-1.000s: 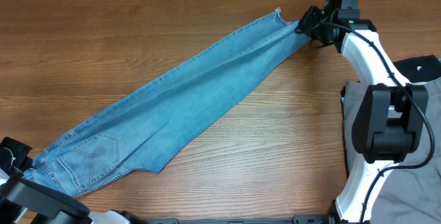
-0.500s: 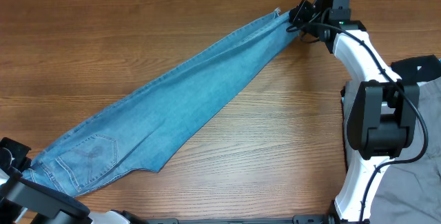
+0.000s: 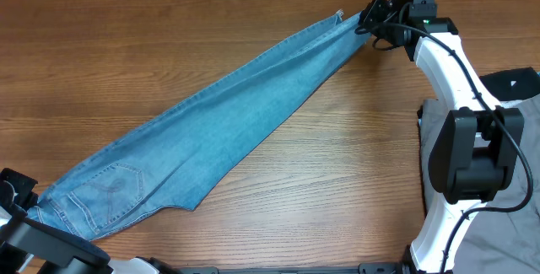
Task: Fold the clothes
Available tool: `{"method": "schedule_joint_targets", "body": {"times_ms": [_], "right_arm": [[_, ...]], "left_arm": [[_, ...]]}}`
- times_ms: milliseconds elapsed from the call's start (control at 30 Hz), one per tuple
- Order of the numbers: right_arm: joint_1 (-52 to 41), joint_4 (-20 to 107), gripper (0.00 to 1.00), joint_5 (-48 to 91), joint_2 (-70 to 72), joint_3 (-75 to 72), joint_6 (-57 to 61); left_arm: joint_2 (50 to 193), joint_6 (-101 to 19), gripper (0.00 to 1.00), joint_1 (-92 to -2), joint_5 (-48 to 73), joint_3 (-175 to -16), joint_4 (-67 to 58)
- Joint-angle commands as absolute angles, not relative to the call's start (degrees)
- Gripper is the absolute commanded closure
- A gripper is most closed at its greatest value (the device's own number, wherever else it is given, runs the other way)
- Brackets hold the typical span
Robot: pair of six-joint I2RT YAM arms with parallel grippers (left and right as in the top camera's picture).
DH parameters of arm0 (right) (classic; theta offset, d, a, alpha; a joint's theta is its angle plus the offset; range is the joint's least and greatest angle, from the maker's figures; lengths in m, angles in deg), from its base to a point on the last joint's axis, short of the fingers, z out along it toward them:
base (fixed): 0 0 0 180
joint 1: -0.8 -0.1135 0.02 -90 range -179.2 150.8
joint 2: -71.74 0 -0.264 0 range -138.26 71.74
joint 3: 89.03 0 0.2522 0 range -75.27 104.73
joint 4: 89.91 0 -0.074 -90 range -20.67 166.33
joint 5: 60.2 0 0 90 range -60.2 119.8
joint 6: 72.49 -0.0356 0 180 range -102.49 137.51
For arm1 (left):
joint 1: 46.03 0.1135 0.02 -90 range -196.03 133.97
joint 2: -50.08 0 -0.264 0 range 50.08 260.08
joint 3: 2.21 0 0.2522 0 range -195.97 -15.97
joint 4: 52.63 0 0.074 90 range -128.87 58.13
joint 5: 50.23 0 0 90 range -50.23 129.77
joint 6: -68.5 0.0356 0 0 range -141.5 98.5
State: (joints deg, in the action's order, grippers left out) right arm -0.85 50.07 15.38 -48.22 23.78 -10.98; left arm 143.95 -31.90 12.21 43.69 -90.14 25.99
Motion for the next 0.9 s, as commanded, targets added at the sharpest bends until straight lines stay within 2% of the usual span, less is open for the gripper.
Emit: {"method": "schedule_joint_targets", "body": {"times_ms": [0, 300, 367, 433, 467, 500, 567, 733, 867], "right_arm": [[-0.74, 51.12, 0.95, 19.49, -48.48, 25.57, -11.22], [-1.0, 52.63, 0.92, 19.03, -52.72, 25.55, -11.22], [-1.13, 53.35, 0.88, 19.03, -53.55, 25.55, -11.2], [-1.24, 54.79, 0.64, 19.03, -54.21, 25.55, -11.13], [-1.24, 55.47, 0.38, 19.06, -54.32, 25.55, -10.93], [-1.22, 56.04, 0.28, 19.06, -54.32, 25.55, -10.63], [-0.82, 56.23, 0.2, 18.97, -53.75, 25.76, -9.58], [2.1, 50.46, 0.21, 18.07, -50.16, 25.76, -8.77], [4.25, 42.35, 0.28, 13.31, -49.81, 25.61, -6.15]], "left_arm": [[142.7, -32.25, 0.85, 12.82, 46.36, -89.95, 25.75], [142.7, -32.25, 0.84, 12.82, 46.36, -89.95, 25.81], [142.7, -32.25, 0.84, 12.82, 46.34, -89.95, 25.81], [142.68, -32.25, 0.82, 12.82, 46.34, -89.95, 25.81], [142.7, -32.25, 0.81, 12.82, 46.32, -89.95, 25.81], [142.68, -32.25, 0.79, 12.82, 46.32, -89.95, 25.81], [142.7, -32.25, 0.72, 12.82, 46.32, -89.95, 25.83], [142.7, -32.29, 0.51, 12.82, 45.75, -89.95, 25.75], [142.7, -32.31, 0.42, 12.82, 45.22, -89.95, 25.44]]}}
